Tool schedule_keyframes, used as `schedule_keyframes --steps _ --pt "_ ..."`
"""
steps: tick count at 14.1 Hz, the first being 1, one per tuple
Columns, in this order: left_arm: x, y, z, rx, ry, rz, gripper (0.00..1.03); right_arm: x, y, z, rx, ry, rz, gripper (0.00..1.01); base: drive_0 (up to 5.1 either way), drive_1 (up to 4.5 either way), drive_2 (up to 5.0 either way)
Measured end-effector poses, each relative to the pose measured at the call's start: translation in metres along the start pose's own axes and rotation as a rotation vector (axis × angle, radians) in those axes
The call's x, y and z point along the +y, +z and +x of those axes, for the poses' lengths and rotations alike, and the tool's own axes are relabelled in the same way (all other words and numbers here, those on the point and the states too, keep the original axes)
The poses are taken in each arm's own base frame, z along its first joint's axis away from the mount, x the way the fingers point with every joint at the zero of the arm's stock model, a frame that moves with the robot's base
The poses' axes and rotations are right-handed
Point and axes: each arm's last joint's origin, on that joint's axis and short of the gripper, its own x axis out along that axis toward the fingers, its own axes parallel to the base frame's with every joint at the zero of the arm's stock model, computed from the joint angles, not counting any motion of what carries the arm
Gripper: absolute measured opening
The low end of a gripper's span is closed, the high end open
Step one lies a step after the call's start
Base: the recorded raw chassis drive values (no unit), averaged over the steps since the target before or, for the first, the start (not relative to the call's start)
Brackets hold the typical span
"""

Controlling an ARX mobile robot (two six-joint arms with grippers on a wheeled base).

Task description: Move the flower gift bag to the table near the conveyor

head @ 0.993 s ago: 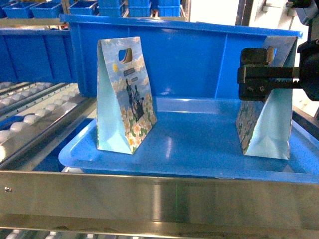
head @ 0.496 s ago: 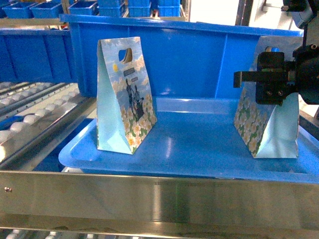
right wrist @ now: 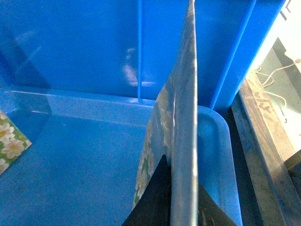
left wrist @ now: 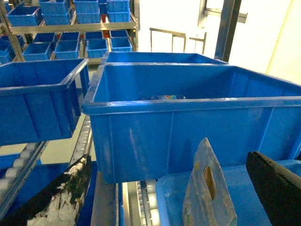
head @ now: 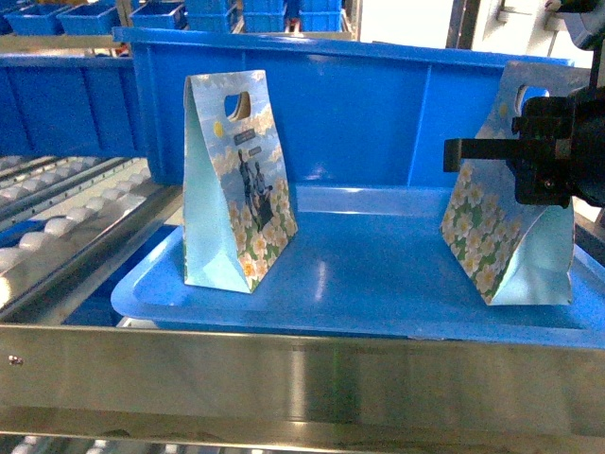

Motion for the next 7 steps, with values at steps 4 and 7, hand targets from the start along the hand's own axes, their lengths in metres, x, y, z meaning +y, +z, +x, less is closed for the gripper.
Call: schedule_keyframes --steps 4,7 --pt "0.000 0.000 0.000 0.000 0.000 0.000 0.98 -0.015 0.017 -0.033 -0.101 0.038 0.022 0.02 0.0 0.00 0.0" --pt "0.000 0.000 0.000 0.000 0.000 0.000 0.98 -0.042 0.028 -0.082 -0.200 0.039 0.037 0.02 0.0 0.00 0.0"
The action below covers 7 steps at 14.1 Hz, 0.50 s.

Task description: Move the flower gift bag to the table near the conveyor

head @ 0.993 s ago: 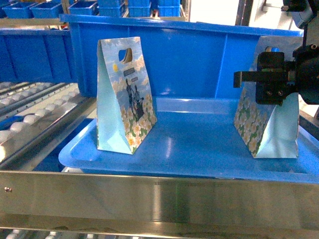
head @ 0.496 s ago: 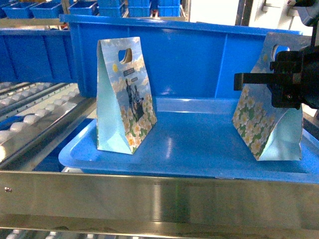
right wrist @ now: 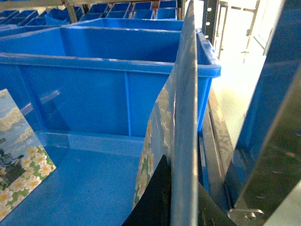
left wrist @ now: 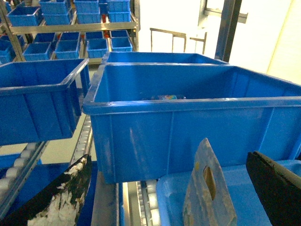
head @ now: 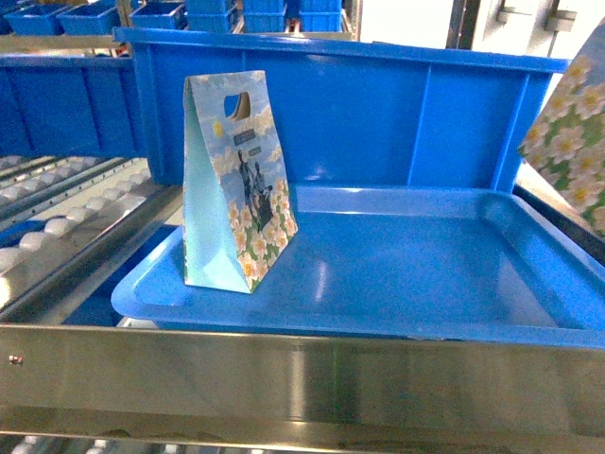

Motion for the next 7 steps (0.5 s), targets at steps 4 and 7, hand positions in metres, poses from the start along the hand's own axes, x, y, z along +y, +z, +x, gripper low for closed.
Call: schedule_keyframes --steps 4,7 --pt "0.000 0.000 0.000 0.000 0.000 0.000 0.98 -0.031 0.001 -0.071 -0.068 -0.009 -0.010 0.02 0.0 0.00 0.0" --pt "0.000 0.000 0.000 0.000 0.000 0.000 0.98 -0.047 -0.011 -0.109 -0.160 -0.069 -0.067 0.02 0.0 0.00 0.0"
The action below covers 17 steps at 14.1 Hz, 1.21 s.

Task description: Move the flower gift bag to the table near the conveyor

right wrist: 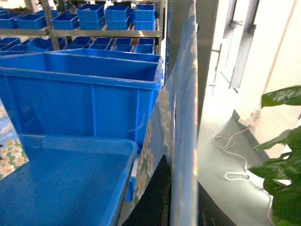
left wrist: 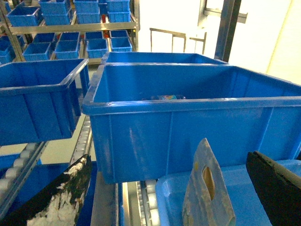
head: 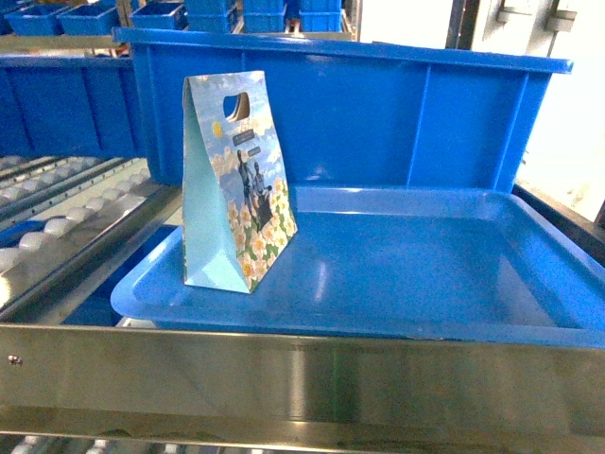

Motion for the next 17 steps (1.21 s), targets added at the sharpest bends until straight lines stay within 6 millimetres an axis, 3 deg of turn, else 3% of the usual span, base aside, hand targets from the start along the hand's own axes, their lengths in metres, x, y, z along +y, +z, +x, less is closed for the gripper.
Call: schedule_keyframes --steps 4,7,11,15,17 --pt "0.000 0.000 0.000 0.000 0.000 0.000 0.98 -0.002 -0.002 -0.006 0.003 0.003 -0.036 0.02 0.0 0.00 0.0" --pt "-0.020 0.001 0.018 0.007 -0.019 0.013 0.98 -0.002 -0.002 -0.006 0.004 0.003 -0.039 0.02 0.0 0.00 0.0" --pt "-0.042 -0.013 0.044 0.091 -0.044 0.018 0.98 -0.002 -0.002 -0.006 0.004 0.002 -0.042 0.02 0.0 0.00 0.0" --pt "-0.054 -0.050 0.075 0.215 -0.016 0.030 0.98 -0.002 -0.002 -0.006 0.004 0.003 -0.043 0.02 0.0 0.00 0.0" --pt "-0.064 -0.058 0.082 0.236 -0.035 0.032 0.98 -0.002 -0.002 -0.006 0.004 0.003 -0.043 0.02 0.0 0.00 0.0"
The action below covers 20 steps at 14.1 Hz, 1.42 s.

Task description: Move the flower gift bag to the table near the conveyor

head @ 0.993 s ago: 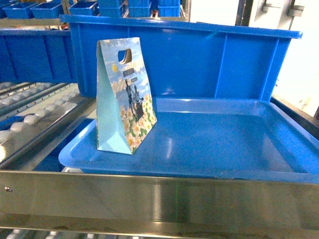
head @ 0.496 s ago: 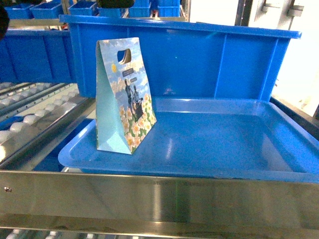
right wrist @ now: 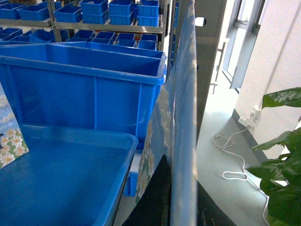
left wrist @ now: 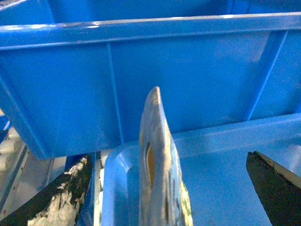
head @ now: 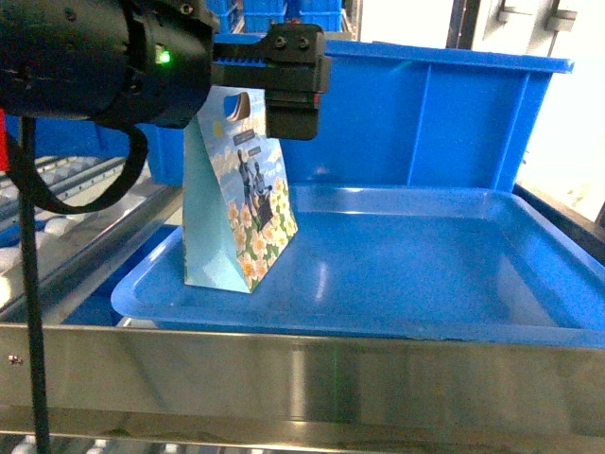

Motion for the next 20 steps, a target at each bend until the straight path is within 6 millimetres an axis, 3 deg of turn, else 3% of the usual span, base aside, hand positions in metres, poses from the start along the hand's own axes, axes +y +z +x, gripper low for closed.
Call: schedule_keyframes --steps 5,7,14,15,18,20 --pt "-0.003 -0.008 0.014 0.019 0.051 -0.001 0.98 0.000 0.000 0.000 0.000 0.000 0.000 0.02 0.0 0.00 0.0" --pt "-0.003 -0.008 0.015 0.017 0.058 -0.001 0.82 0.000 0.000 0.000 0.000 0.000 0.000 0.02 0.0 0.00 0.0" --pt "-0.002 -0.003 0.008 0.018 0.062 -0.024 0.08 0.000 0.000 0.000 0.000 0.000 0.000 0.02 0.0 0.00 0.0" --pt "-0.003 -0.003 0.005 0.010 0.066 -0.023 0.02 0.000 0.000 0.000 0.000 0.000 0.000 0.02 0.0 0.00 0.0" --pt "-0.001 0.003 -0.006 -0.034 0.064 -0.029 0.02 0.000 0.000 0.000 0.000 0.000 0.000 0.02 0.0 0.00 0.0" --pt "0.007 0.018 -0.019 -0.092 0.072 -0.049 0.02 0.000 0.000 0.000 0.000 0.000 0.000 0.02 0.0 0.00 0.0"
